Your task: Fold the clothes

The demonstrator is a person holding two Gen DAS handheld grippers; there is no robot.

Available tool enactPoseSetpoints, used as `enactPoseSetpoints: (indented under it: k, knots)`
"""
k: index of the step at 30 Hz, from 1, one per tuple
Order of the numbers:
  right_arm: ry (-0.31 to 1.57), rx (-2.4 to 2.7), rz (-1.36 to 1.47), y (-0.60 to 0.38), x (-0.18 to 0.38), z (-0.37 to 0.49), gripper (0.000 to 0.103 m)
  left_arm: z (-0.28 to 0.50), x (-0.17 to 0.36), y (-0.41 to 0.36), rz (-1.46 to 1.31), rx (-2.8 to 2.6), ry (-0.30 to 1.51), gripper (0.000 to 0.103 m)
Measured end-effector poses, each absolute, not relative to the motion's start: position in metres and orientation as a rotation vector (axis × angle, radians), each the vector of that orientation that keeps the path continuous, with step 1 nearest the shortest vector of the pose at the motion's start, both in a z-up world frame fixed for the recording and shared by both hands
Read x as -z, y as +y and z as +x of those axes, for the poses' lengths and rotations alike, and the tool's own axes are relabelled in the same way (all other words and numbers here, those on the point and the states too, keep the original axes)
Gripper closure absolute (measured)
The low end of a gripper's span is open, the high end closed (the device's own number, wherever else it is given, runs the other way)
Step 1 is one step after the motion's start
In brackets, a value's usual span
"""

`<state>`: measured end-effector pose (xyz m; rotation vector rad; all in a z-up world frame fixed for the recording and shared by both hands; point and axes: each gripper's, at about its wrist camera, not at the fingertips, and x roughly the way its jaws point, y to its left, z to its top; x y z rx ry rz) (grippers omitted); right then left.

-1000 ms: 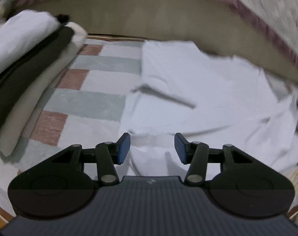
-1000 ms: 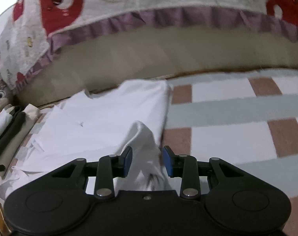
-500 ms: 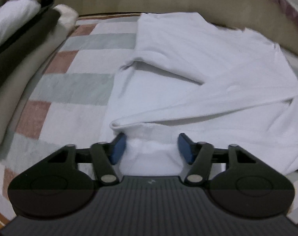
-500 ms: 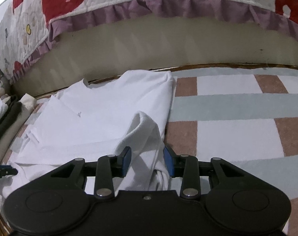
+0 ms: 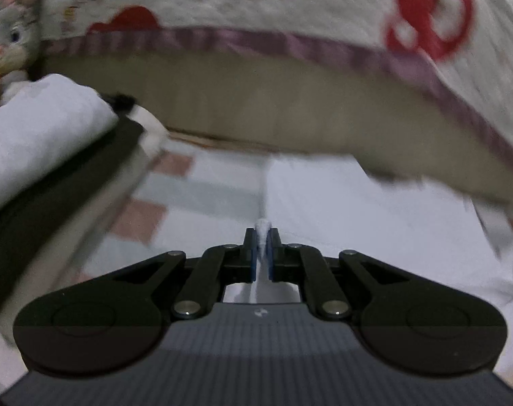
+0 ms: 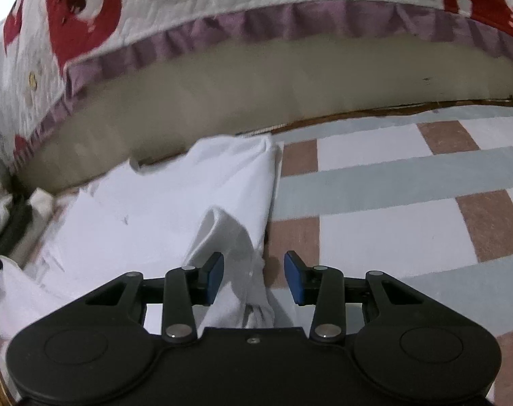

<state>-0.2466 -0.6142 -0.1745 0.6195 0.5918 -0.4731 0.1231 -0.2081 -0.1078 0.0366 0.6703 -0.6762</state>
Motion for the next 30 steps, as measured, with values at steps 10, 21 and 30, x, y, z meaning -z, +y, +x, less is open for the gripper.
enactPoseSetpoints:
  k: [10, 21, 30]
  knots:
    - [0.575, 0.391, 0.565, -0.614, 0.182, -0.222, 0.058, 0.177, 0.181, -0.19, -0.088, 0.621, 0.905, 0.092]
    - [0.566, 0.331, 0.549, -0.619, 0.203, -0.19, 0.079, 0.188, 0.194, -0.179, -0.163, 0.745, 1.079, 0.051]
    - [0.498, 0.309, 0.379, -0.601, 0.174, -0.192, 0.095, 0.171, 0.19, -0.197, -0.111, 0.862, 0.951, 0.041]
